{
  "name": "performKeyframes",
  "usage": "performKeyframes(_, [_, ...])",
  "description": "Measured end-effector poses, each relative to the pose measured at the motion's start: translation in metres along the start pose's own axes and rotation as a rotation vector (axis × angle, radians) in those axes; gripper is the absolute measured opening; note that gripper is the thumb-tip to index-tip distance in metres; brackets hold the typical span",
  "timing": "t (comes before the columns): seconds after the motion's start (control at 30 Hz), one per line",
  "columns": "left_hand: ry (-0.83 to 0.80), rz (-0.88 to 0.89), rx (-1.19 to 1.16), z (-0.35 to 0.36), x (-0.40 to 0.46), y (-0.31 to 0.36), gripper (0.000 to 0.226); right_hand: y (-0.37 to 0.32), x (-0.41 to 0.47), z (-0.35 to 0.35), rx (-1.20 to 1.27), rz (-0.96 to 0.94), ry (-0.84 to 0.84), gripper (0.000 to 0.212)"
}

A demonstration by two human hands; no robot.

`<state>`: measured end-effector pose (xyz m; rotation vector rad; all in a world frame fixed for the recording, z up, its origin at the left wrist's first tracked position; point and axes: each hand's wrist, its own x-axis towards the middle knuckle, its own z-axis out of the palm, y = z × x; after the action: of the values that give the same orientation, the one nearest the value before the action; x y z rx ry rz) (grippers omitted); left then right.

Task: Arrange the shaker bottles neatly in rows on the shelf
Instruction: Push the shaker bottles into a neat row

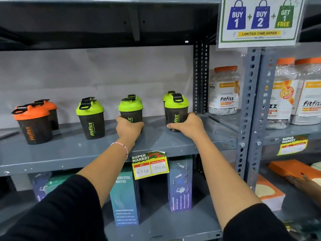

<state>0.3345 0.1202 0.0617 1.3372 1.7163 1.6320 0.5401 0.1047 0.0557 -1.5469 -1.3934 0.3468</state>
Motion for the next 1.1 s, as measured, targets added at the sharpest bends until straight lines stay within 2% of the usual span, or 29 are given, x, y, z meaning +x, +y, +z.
performKeyframes(0.13, [0.008,-0.005,-0.005,0.0,-0.002,0.001,0.068,0.001,0.0,-0.002,0.016,0.005,-0.02,0.062])
performKeyframes(0.2, [0.017,0.007,-0.004,-0.004,-0.002,-0.001,0.08,0.008,0.0,-0.001,0.057,0.035,0.016,0.075])
performKeyframes(0.27, [0.015,0.058,-0.006,-0.016,-0.006,-0.005,0.088,0.013,-0.005,0.002,0.102,0.046,0.176,0.091])
performKeyframes(0.3, [0.02,0.101,-0.03,-0.027,-0.006,-0.011,0.086,0.007,-0.016,0.005,0.131,0.018,0.283,0.085])
performKeyframes(0.37, [0.072,0.204,-0.107,-0.053,-0.011,-0.025,0.071,-0.015,-0.053,0.018,0.262,-0.112,0.498,0.055])
performKeyframes(0.4, [0.128,0.256,-0.152,-0.07,-0.013,-0.032,0.061,-0.027,-0.071,0.03,0.33,-0.188,0.513,0.04])
performKeyframes(0.43, [0.2,0.307,-0.193,-0.09,-0.012,-0.04,0.055,-0.042,-0.086,0.045,0.378,-0.248,0.446,0.029])
performKeyframes(0.5, [0.371,0.333,-0.225,-0.128,0.004,-0.057,0.057,-0.069,-0.102,0.081,0.421,-0.29,0.162,0.028])
performKeyframes(0.57, [0.523,0.233,-0.148,-0.169,0.032,-0.07,0.069,-0.098,-0.103,0.121,0.399,-0.245,-0.12,0.047])
performKeyframes(0.67, [0.548,-0.005,-0.034,-0.211,0.073,-0.082,0.093,-0.133,-0.091,0.161,0.408,-0.114,-0.301,0.083])
performKeyframes(0.73, [0.477,-0.051,-0.014,-0.226,0.095,-0.086,0.107,-0.146,-0.077,0.182,0.418,-0.042,-0.312,0.105])
performKeyframes(0.8, [0.416,-0.062,-0.01,-0.235,0.112,-0.092,0.117,-0.161,-0.068,0.199,0.333,-0.023,-0.292,0.118])
performKeyframes(0.83, [0.388,-0.055,-0.017,-0.237,0.118,-0.093,0.12,-0.167,-0.065,0.205,0.296,-0.017,-0.283,0.117])
performKeyframes(0.9, [0.322,-0.027,-0.043,-0.242,0.127,-0.096,0.119,-0.176,-0.064,0.216,0.264,-0.003,-0.27,0.099])
performKeyframes(0.97, [0.259,-0.008,-0.035,-0.247,0.134,-0.099,0.104,-0.18,-0.065,0.224,0.236,0.005,-0.241,0.079])
performKeyframes(1.03, [0.231,0.002,0.0,-0.256,0.139,-0.102,0.085,-0.185,-0.068,0.233,0.228,-0.008,-0.229,0.073])
performKeyframes(1.1, [0.223,0.001,0.014,-0.266,0.144,-0.106,0.081,-0.192,-0.072,0.242,0.219,-0.022,-0.238,0.073])
